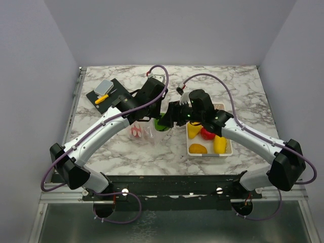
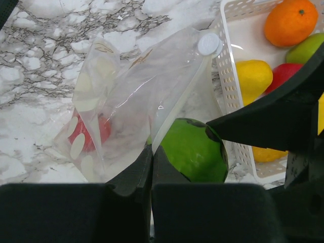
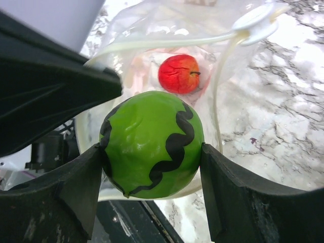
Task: Place the food in the zip-top bag and seal the zipper
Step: Place the fake fruit in the zipper food storage bag, then pick up the fake fruit from the bin.
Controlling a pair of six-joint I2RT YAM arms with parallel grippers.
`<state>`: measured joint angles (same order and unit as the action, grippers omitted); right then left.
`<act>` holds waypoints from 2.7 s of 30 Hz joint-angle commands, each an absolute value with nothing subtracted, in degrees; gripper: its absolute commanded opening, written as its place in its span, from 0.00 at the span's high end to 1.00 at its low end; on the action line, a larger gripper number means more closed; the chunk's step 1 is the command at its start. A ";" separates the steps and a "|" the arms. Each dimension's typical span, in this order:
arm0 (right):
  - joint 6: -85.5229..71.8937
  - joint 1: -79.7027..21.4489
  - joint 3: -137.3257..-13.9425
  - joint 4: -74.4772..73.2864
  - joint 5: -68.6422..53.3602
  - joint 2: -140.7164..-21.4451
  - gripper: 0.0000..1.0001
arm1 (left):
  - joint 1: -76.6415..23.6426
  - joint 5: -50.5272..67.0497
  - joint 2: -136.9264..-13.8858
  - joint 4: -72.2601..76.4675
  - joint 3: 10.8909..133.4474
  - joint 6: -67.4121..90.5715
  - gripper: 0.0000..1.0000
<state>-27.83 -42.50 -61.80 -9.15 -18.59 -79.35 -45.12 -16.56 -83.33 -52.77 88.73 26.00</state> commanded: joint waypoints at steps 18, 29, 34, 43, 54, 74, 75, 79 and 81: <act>-33.27 -43.12 -74.57 -20.90 -3.90 -88.64 0.71 | -45.24 -13.64 -79.90 -55.89 92.22 28.38 1.00; -33.08 -43.08 -72.99 -20.60 -5.80 -84.92 0.13 | -45.24 -15.97 -80.78 -54.22 91.06 28.40 0.96; -33.11 -43.09 -72.50 -20.33 -5.97 -82.80 0.06 | -45.18 -16.08 -81.42 -53.65 91.31 28.13 0.96; -33.16 -43.07 -73.19 -23.33 -2.13 -79.30 0.06 | -44.98 -16.34 -81.78 -53.28 91.54 27.60 1.00; -32.35 -43.05 -72.04 -31.76 7.68 -74.47 0.07 | -44.74 -16.55 -81.27 -52.65 90.70 26.95 1.00; -36.10 -40.43 -64.99 -46.68 22.04 -67.59 0.07 | -44.71 -15.81 -80.68 -51.70 88.33 26.55 1.00; -36.39 -40.29 -64.43 -47.03 22.39 -67.59 0.07 | -44.66 -15.70 -80.65 -51.66 88.26 26.54 1.00; -36.30 -39.00 -61.54 -46.82 22.06 -68.13 0.07 | -44.65 -15.54 -80.31 -51.61 87.87 26.46 1.00; -36.66 -37.99 -60.22 -46.48 21.57 -68.72 0.07 | -44.59 -15.48 -80.14 -51.65 87.68 26.46 1.00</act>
<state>-35.20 -39.51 -62.72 -44.27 19.75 -67.83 -44.95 -15.07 -81.58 -52.36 88.62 27.07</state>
